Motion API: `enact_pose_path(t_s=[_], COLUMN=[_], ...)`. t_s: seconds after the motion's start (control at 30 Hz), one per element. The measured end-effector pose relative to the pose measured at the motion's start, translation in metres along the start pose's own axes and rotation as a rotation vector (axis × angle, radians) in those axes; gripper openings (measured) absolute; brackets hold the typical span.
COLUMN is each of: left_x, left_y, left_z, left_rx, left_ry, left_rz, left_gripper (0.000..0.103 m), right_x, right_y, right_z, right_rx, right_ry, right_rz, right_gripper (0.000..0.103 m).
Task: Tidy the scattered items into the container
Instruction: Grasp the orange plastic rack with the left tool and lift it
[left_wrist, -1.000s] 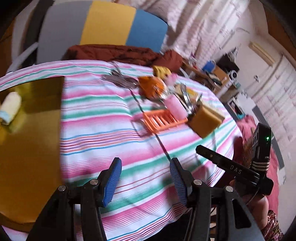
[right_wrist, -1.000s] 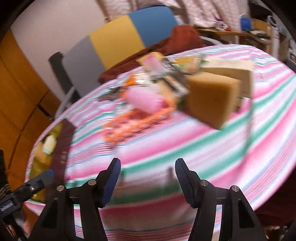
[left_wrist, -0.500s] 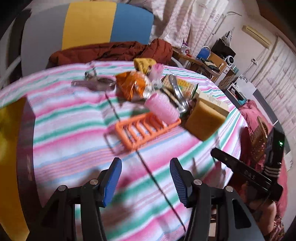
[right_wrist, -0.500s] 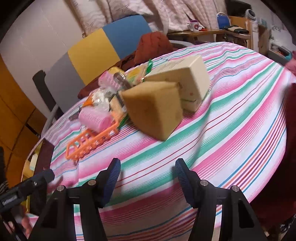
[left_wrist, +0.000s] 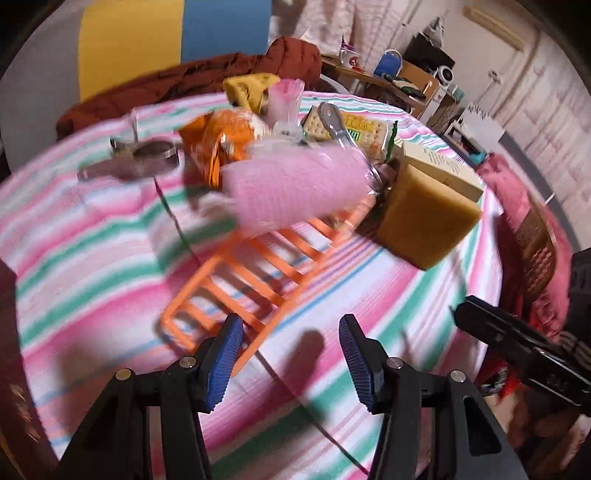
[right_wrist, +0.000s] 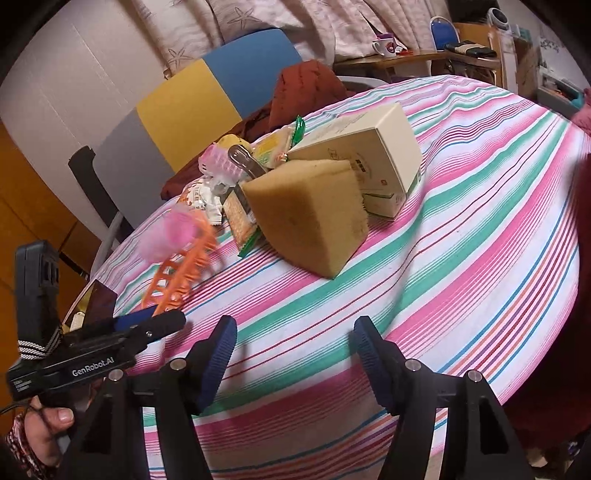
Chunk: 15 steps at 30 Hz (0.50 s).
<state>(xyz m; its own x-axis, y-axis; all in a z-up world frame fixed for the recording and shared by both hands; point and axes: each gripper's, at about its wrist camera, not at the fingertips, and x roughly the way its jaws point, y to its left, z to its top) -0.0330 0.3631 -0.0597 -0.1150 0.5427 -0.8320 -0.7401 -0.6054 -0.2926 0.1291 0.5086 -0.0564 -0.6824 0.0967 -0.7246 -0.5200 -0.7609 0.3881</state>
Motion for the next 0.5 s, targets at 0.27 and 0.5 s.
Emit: enact_pose_path(t_s=[0.27,0.5], left_x=[-0.020,-0.056], left_y=[0.000,0.001], left_z=[-0.041,-0.063], left_rx=[-0.011,-0.042], left_ry=[0.057,-0.053], left_rz=[-0.099,-0.127], left_gripper=[0.055,0.055], right_x=[0.001,-0.001], right_y=[0.007,0.023], right_z=[-0.004,-0.009], right_rx=[-0.019,-0.063], right_ry=[0.007,0.007], right_rz=[0.016,0.045], right_gripper=[0.069,0.069])
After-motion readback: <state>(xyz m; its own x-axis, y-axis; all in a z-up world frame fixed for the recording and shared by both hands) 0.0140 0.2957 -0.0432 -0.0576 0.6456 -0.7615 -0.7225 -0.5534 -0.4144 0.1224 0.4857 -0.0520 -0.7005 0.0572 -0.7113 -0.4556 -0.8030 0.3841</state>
